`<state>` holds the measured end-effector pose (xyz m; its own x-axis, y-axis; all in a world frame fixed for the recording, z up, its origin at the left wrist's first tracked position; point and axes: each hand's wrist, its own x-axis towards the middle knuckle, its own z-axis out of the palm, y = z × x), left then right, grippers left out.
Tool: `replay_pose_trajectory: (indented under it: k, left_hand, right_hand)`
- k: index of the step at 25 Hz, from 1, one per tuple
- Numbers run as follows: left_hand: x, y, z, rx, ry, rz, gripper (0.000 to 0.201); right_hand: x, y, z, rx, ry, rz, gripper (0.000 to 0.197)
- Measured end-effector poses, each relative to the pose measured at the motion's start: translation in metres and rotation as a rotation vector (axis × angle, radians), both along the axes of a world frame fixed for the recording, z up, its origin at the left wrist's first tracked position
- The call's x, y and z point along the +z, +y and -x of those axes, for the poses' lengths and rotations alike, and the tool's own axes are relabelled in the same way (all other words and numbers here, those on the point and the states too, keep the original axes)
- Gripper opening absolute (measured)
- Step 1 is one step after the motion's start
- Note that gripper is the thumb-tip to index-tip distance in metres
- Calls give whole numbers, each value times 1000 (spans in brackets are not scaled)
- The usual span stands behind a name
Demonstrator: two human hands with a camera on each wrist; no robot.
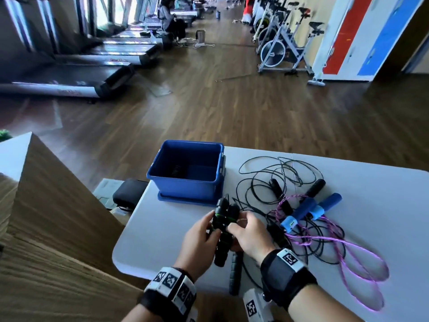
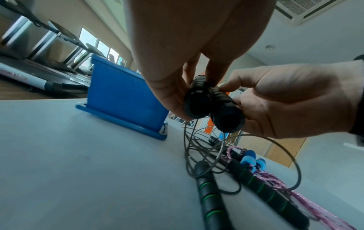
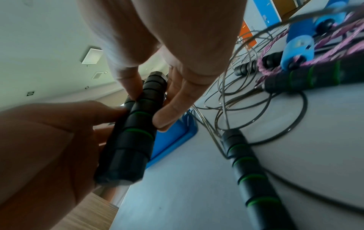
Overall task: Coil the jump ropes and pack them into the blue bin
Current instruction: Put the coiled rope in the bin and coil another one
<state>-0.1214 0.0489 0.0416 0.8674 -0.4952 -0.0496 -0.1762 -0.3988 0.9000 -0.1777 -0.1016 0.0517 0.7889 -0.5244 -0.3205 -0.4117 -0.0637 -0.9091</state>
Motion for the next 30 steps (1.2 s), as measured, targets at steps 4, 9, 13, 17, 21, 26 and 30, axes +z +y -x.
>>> replay_pose_trajectory:
  k: [4, 9, 13, 17, 21, 26, 30]
  left_hand:
    - [30, -54, 35, -57, -89, -176, 70]
    - [64, -99, 53, -212, -526, -432, 103]
    - [99, -129, 43, -277, -735, -483, 99]
    - [129, -147, 20, -414, -821, -528, 98]
    - [149, -156, -13, -547, -857, -532, 95]
    - [172, -169, -35, -444, -1201, -527, 81]
    - [183, -178, -56, -360, -1383, -410, 79]
  right_hand:
    - [12, -50, 23, -6, -69, -105, 39]
    - [44, -105, 51, 31, -235, -403, 30]
    - [76, -136, 64, 8, -355, -480, 8]
    - [105, -159, 55, -56, -382, -471, 22]
    - [116, -157, 40, -204, -448, -524, 33]
    - [136, -145, 21, -325, -639, -472, 30]
    - [164, -143, 5, -349, -733, -333, 32]
